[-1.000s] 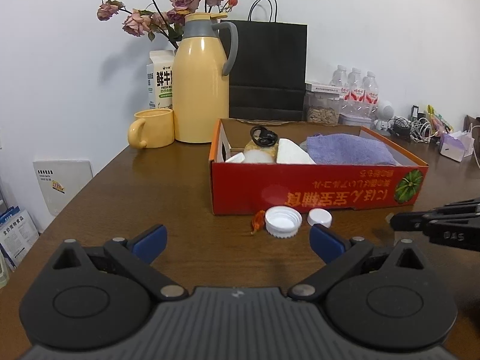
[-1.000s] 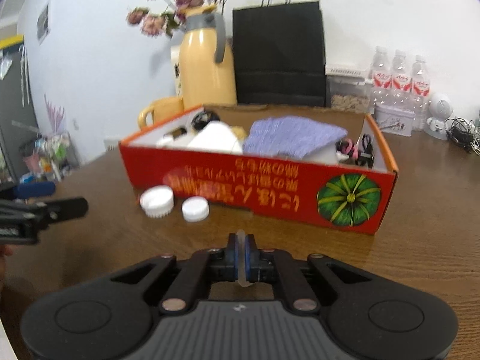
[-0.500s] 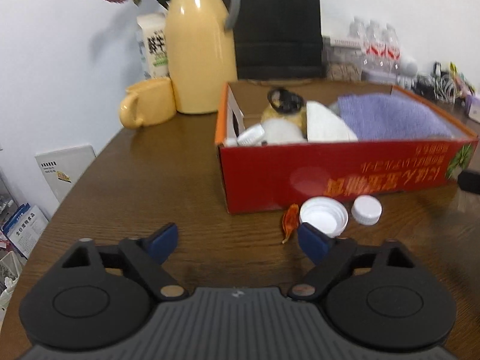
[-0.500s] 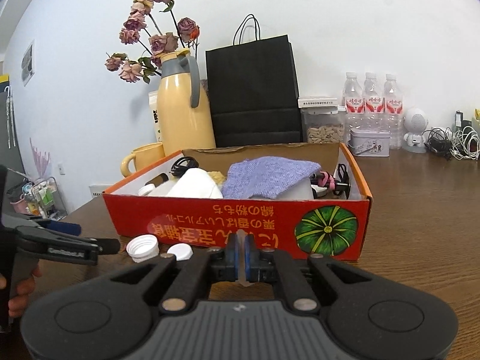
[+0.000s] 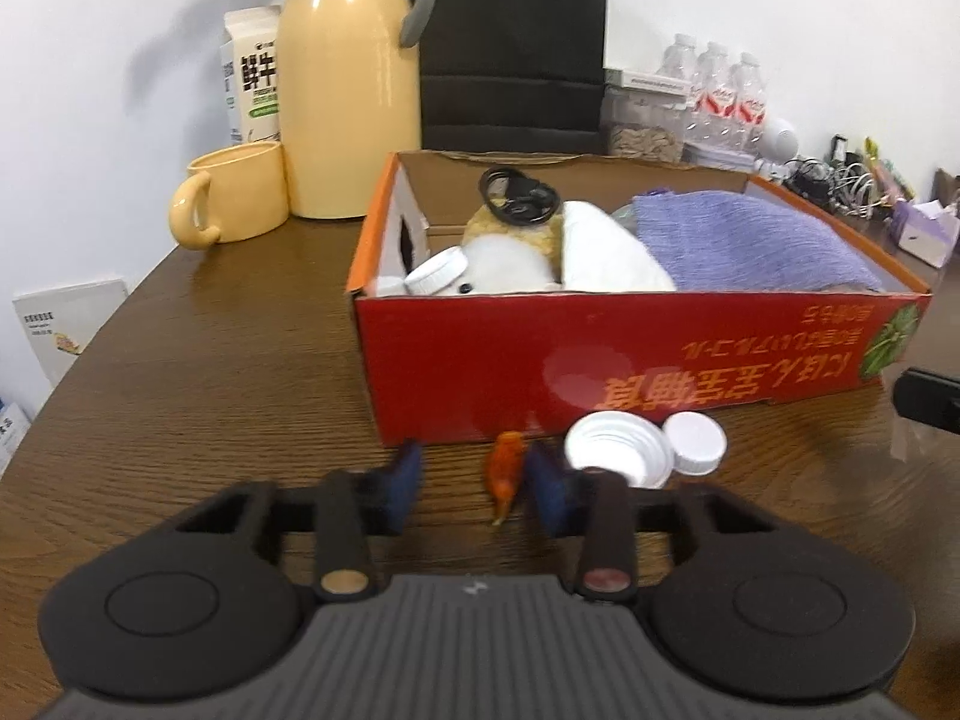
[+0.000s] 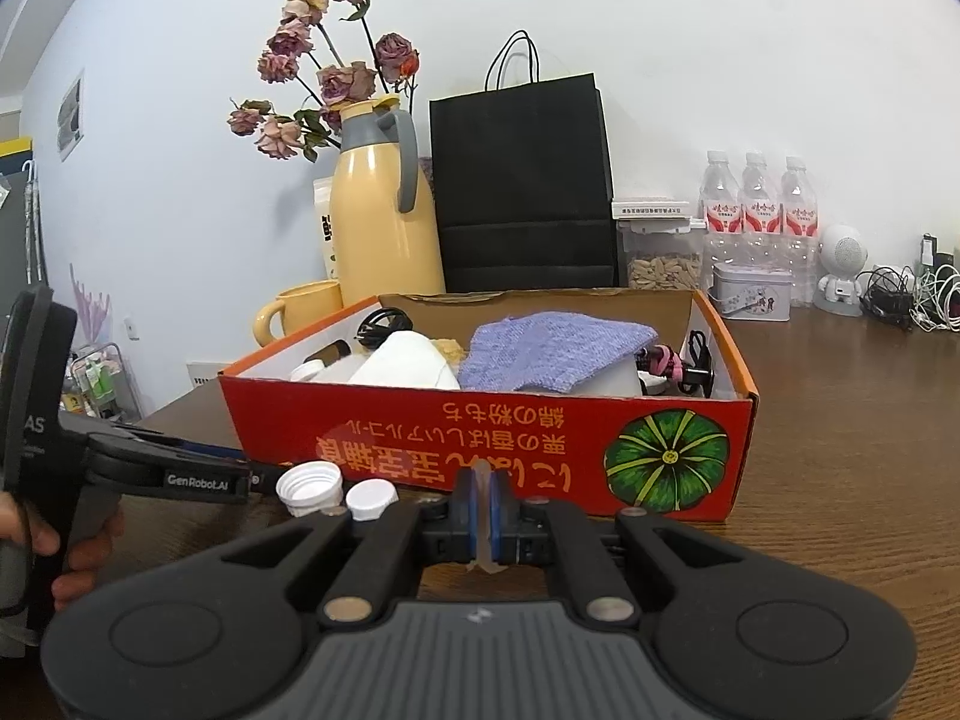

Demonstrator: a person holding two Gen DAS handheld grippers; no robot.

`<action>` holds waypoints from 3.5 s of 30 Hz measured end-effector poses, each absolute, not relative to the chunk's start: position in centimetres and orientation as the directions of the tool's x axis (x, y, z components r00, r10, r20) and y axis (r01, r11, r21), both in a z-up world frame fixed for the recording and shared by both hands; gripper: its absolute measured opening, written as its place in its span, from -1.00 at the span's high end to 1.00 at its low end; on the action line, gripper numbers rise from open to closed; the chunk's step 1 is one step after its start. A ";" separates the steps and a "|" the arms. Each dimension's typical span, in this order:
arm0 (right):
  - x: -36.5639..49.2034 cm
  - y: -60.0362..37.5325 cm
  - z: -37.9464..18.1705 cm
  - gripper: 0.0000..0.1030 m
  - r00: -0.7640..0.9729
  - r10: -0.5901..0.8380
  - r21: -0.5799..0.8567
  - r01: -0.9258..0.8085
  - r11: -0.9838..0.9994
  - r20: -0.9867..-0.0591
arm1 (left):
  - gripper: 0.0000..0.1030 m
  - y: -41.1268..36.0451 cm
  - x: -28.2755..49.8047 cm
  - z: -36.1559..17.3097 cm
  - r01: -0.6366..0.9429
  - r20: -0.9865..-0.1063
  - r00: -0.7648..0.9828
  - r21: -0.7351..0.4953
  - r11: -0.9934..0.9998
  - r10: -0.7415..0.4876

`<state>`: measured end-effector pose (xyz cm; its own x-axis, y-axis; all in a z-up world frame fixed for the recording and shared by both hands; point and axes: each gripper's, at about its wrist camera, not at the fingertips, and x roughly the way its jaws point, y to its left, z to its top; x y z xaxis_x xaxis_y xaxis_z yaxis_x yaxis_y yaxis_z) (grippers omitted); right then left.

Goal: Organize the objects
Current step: 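Grasp the small orange piece with the left tool while the right tool holds the strip, then drop the orange piece into the box with the left tool while the right tool drops the strip, then move both tools back to the two white caps on the table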

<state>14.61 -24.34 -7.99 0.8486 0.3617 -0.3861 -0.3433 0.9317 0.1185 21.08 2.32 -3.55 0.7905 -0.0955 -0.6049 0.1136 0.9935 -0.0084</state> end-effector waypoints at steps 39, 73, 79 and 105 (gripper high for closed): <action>14.2 -22.3 -3.2 0.93 0.915 0.345 0.067 -0.338 0.939 -0.208 | 0.72 -1.6 15.4 4.6 0.120 -0.234 0.965 -0.023 0.993 -0.122; 26.4 -22.1 -4.7 0.82 0.915 0.263 0.117 -0.238 0.964 -0.307 | 0.63 -2.2 27.2 2.8 0.018 -0.313 0.949 -0.082 0.997 -0.043; 25.9 -22.5 -4.7 -0.40 0.927 0.226 0.111 -0.202 0.973 -0.298 | -0.45 -1.7 26.5 3.2 -0.011 -0.269 0.963 -0.082 0.997 -0.011; 21.1 -24.0 -4.6 -0.98 0.945 0.216 0.066 -0.206 0.976 -0.246 | -1.00 0.3 21.4 1.8 0.019 -0.259 0.965 -0.066 0.998 -0.036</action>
